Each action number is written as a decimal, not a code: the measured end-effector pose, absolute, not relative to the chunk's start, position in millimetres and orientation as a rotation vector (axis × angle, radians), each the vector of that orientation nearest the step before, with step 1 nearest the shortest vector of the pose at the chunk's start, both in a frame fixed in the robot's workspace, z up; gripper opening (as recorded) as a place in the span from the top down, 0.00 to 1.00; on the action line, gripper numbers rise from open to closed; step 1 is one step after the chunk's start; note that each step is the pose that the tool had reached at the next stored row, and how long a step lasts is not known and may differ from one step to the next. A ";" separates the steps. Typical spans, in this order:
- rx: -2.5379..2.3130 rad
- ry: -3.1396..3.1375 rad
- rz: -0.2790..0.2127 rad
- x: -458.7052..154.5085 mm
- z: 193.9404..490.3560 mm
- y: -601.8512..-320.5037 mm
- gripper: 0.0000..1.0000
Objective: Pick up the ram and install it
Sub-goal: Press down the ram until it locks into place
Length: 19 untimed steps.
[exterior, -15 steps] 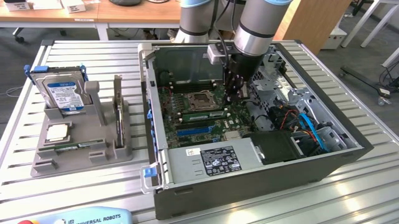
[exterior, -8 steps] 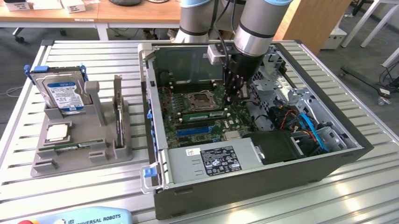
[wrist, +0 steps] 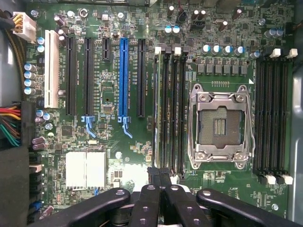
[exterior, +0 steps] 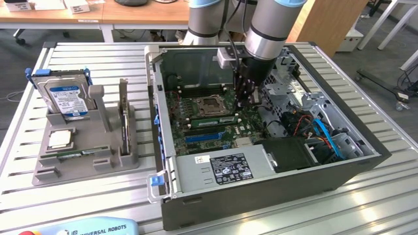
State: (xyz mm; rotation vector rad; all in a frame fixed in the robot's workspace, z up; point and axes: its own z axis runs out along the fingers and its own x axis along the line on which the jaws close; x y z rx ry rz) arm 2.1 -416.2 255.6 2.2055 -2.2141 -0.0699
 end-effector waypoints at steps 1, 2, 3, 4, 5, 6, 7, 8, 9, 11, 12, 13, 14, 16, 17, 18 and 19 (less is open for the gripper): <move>2.205 -2.214 -0.070 2.1 255.1 -416.2 0.90; 2.205 -2.214 -0.070 2.1 254.7 -416.2 0.90; 2.205 -2.214 -0.069 2.1 254.7 -416.2 0.90; 2.205 -2.214 -0.069 2.1 254.7 -416.2 0.90; 2.205 -2.214 -0.070 2.1 254.4 -416.2 0.90; 2.205 -2.214 -0.070 2.1 254.4 -416.2 0.90; 2.205 -2.214 -0.070 2.1 254.3 -416.2 0.90; 2.205 -2.214 -0.070 2.1 254.3 -416.2 0.90; 2.205 -2.214 -0.070 2.1 254.1 -416.2 0.90; 2.206 -2.214 -0.070 2.1 253.2 -416.1 0.90; 2.205 -2.214 -0.070 2.1 252.9 -416.2 0.90; 2.205 -2.214 -0.070 2.1 252.5 -416.2 0.90; 2.205 -2.214 -0.070 2.1 252.1 -416.2 0.90; 2.205 -2.214 -0.070 2.1 251.1 -416.2 0.90; 2.205 -2.214 -0.070 2.1 250.5 -416.2 0.90; 2.205 -2.214 -0.070 2.1 249.9 -416.2 0.90; 2.205 -2.214 -0.070 2.1 249.4 -416.2 0.90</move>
